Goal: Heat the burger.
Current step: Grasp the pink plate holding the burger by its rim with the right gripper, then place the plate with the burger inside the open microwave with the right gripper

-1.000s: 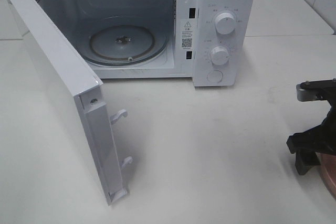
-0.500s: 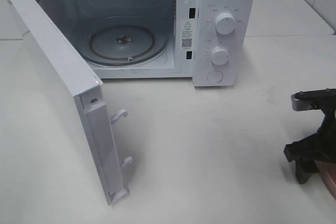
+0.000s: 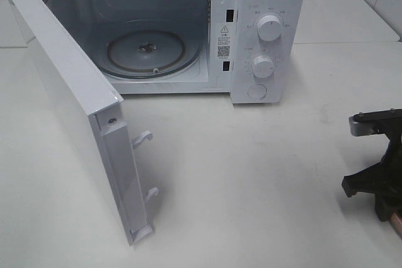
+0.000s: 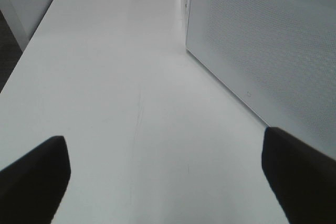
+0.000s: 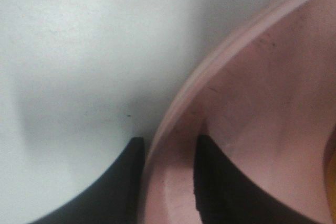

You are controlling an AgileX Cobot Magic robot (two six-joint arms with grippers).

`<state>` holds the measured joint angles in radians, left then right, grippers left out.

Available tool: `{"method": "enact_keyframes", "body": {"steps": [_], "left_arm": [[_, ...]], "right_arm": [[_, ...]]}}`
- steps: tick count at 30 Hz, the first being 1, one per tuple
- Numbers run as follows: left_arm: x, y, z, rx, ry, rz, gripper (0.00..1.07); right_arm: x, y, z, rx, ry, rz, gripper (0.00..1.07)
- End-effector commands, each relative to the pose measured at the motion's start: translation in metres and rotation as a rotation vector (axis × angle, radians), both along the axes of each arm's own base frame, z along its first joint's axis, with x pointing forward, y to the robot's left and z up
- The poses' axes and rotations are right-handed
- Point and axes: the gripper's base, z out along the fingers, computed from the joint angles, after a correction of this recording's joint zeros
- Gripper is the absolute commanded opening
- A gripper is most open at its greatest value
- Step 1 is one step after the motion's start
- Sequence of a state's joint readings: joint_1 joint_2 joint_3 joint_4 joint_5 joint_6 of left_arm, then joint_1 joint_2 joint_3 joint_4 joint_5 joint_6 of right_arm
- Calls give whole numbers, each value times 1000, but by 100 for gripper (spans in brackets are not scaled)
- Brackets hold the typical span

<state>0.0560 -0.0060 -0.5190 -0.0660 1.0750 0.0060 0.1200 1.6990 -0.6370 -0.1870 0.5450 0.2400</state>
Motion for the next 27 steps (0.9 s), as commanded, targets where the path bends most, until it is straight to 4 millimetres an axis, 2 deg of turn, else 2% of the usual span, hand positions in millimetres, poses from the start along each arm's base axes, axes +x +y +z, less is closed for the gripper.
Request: {"method": "enact_keyframes", "body": {"steps": [1, 2, 3, 17, 27], "left_arm": [[0, 0, 0, -4, -12, -7, 91], [0, 0, 0, -4, -12, -7, 91], [0, 0, 0, -4, -12, -7, 91], [0, 0, 0, -4, -12, -7, 91], [0, 0, 0, -4, -12, -7, 91]], "right_arm": [[-2, -1, -2, 3, 17, -22, 9], [-3, -1, -2, -1, 28, -17, 1], [-3, -1, -2, -2, 33, -16, 0], [-7, 0, 3, -32, 54, -10, 0], [-12, 2, 26, -186, -5, 20, 0]]}}
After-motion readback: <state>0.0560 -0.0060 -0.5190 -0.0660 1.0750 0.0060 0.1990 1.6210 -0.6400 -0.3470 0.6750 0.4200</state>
